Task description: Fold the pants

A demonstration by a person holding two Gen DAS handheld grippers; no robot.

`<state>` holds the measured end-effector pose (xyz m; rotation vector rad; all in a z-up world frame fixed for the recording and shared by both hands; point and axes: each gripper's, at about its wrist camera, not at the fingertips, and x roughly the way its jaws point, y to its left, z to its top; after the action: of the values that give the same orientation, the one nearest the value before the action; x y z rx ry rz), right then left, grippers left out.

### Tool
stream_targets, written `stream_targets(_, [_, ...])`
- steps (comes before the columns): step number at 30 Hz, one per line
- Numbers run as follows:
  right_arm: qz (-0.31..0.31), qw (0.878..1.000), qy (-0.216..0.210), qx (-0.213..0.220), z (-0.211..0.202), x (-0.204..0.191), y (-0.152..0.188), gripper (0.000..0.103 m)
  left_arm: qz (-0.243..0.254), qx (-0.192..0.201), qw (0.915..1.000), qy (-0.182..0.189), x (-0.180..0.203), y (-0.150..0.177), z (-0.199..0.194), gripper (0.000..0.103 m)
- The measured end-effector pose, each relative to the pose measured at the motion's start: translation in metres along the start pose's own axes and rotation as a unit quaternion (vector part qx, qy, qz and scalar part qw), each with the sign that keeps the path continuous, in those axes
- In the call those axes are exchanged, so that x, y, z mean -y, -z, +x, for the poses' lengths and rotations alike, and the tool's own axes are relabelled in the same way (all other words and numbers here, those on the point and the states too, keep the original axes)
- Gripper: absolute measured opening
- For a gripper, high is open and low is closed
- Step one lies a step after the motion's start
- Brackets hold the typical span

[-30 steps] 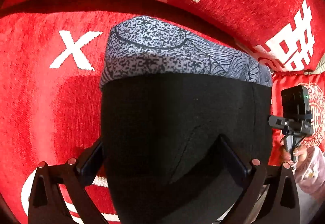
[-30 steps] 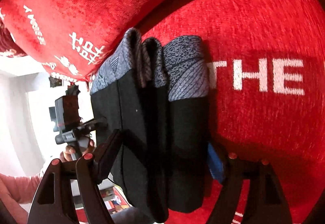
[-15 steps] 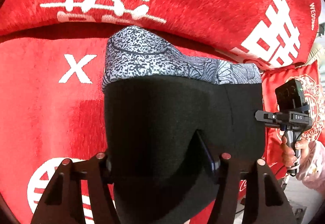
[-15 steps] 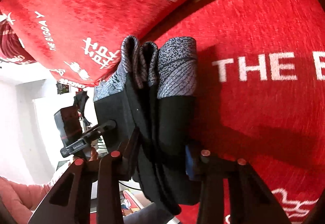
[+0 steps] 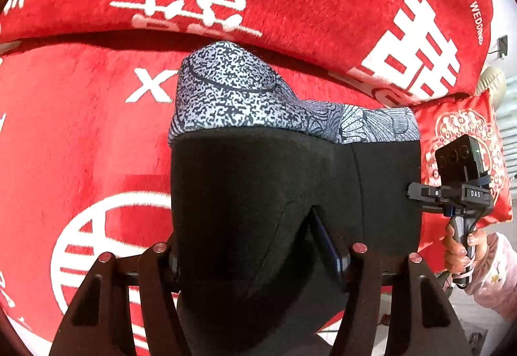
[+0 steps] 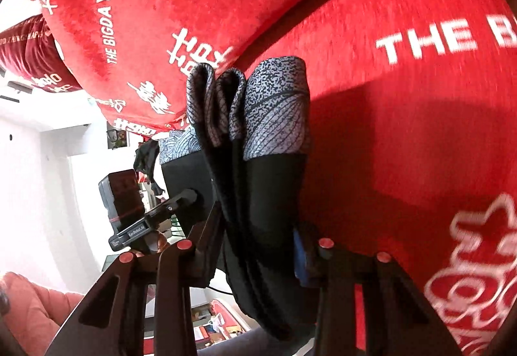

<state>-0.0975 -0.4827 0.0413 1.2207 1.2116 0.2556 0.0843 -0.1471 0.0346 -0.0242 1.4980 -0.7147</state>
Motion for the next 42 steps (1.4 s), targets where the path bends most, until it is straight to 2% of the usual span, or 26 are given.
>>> stream_targets(8, [0.018,1.0,0.009,0.001,0.025,-0.006,0.044,0.04,0.011,-0.008,0.9999,-0.01,-0.021,0.032,-0.008,0.065])
stream_targets(12, [0.009,0.999,0.052,-0.009,0.048,-0.004,0.052,0.041,0.02,-0.017,0.999,-0.037,-0.042,0.047,0.014,0.066])
stream_targets(15, [-0.007,0.995,0.101,0.0,0.06,0.001,0.051,0.047,0.006,0.01,0.9989,-0.045,-0.059,0.052,0.022,0.089])
stream_targets(18, [-0.012,0.991,0.132,0.006,0.065,0.005,0.048,0.056,0.003,0.021,0.9982,-0.056,-0.065,0.052,0.028,0.103])
stream_targets(20, [-0.021,0.989,0.146,0.01,0.065,0.005,0.049,0.064,0.0,0.025,0.9984,-0.051,-0.069,0.053,0.03,0.103])
stream_targets(23, [-0.01,0.988,0.156,0.016,0.059,0.004,0.052,0.067,-0.013,0.022,0.9986,-0.047,-0.072,0.055,0.029,0.103])
stream_targets(27, [0.018,0.983,0.181,0.025,0.049,0.001,0.064,0.075,-0.006,0.011,0.9966,-0.081,-0.062,0.056,0.024,0.103])
stream_targets(28, [0.029,0.982,0.187,0.027,0.045,0.001,0.068,0.079,0.0,0.01,0.9958,-0.091,-0.059,0.057,0.022,0.103])
stream_targets(31, [0.04,0.976,0.209,0.043,0.035,-0.003,0.08,0.08,0.019,0.005,0.9921,-0.124,-0.05,0.063,0.014,0.103])
stream_targets(34, [0.04,0.965,0.247,0.073,0.021,-0.013,0.094,0.084,0.03,-0.001,0.9874,-0.155,-0.044,0.072,0.005,0.103])
stream_targets(36, [0.044,0.952,0.286,0.096,0.012,-0.02,0.103,0.091,0.028,-0.008,0.9868,-0.159,-0.041,0.078,-0.002,0.103])
stream_targets(38, [0.044,0.941,0.315,0.116,0.003,-0.028,0.112,0.103,0.027,-0.01,0.9869,-0.159,-0.035,0.084,-0.01,0.103])
stream_targets(40, [0.03,0.927,0.347,0.135,-0.003,-0.042,0.121,0.103,0.037,-0.005,0.9847,-0.17,-0.025,0.091,-0.02,0.103])
stream_targets(42, [0.018,0.918,0.374,0.134,-0.004,-0.055,0.127,0.103,0.051,0.007,0.9812,-0.186,-0.011,0.096,-0.032,0.103])
